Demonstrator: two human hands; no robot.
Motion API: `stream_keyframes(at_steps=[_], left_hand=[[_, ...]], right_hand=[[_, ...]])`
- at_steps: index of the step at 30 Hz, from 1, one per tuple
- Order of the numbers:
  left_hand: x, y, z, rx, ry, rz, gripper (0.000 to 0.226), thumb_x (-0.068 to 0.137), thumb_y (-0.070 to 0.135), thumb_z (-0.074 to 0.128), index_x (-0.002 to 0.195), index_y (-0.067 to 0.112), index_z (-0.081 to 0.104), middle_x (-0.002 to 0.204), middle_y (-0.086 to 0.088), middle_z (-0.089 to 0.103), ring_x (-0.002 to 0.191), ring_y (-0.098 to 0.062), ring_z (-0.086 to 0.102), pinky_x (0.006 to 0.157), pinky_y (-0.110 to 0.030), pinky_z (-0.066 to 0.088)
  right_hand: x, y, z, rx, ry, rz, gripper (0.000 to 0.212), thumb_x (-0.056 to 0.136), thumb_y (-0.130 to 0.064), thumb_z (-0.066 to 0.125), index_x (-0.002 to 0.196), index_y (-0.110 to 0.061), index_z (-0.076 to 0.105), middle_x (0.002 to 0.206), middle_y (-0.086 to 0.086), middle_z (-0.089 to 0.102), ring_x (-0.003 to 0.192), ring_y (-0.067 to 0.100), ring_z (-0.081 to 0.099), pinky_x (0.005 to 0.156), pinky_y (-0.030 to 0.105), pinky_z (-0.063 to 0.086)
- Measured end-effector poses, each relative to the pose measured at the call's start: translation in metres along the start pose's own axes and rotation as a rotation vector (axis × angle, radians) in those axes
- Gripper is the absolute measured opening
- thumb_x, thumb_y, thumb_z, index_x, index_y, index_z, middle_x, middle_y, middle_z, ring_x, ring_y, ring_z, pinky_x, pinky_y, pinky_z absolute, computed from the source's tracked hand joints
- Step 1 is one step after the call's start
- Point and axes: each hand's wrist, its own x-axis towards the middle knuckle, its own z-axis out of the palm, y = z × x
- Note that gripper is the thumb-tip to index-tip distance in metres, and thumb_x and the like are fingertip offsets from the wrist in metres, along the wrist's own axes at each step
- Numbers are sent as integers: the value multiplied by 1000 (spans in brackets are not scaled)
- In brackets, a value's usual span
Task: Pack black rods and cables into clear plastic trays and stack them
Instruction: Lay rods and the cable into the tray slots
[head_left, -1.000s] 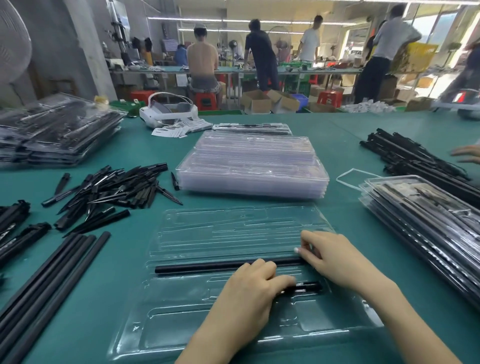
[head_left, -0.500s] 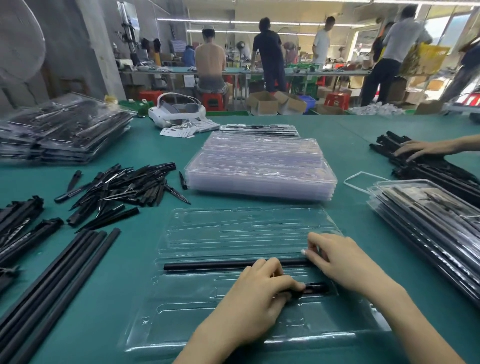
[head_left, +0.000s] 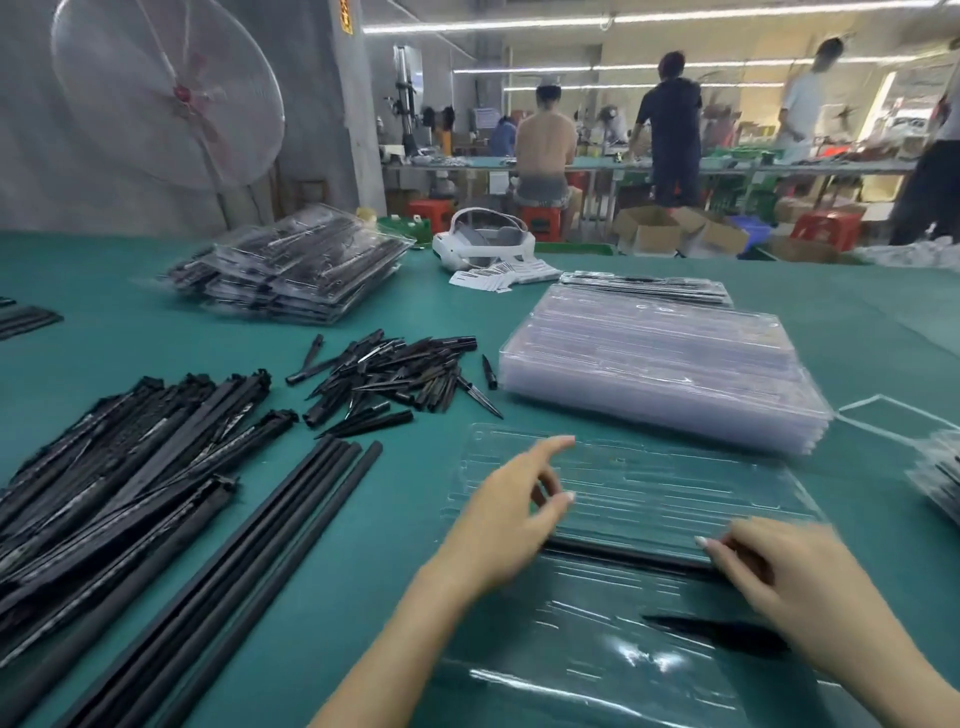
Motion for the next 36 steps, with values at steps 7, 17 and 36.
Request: stream_keyframes(at_steps=[7, 17, 36], left_hand=[[-35, -91, -135, 593, 427, -496, 15, 89, 13, 57, 100, 19, 66, 91, 0, 59, 98, -25, 58, 86, -36, 44], [-107, -126, -173, 875, 305, -767, 35, 93, 21, 59, 117, 2, 42, 118, -19, 49, 111, -31, 49, 86, -36, 48], [-128, -12, -242, 529, 334, -321, 40, 87, 57, 28, 78, 20, 40, 51, 5, 60, 49, -12, 54, 63, -35, 48]], right_hand=[[-2, -39, 16, -20, 15, -231, 38, 91, -46, 41, 61, -28, 56, 56, -18, 44, 51, 6, 50, 59, 21, 33], [-2, -46, 23, 80, -105, -186, 19, 76, -19, 77, 66, -26, 62, 61, -19, 52, 55, 3, 51, 57, 22, 36], [18, -149, 32, 602, -262, -319, 23, 90, -33, 60, 73, -18, 67, 72, -13, 58, 70, 2, 55, 68, 23, 44]])
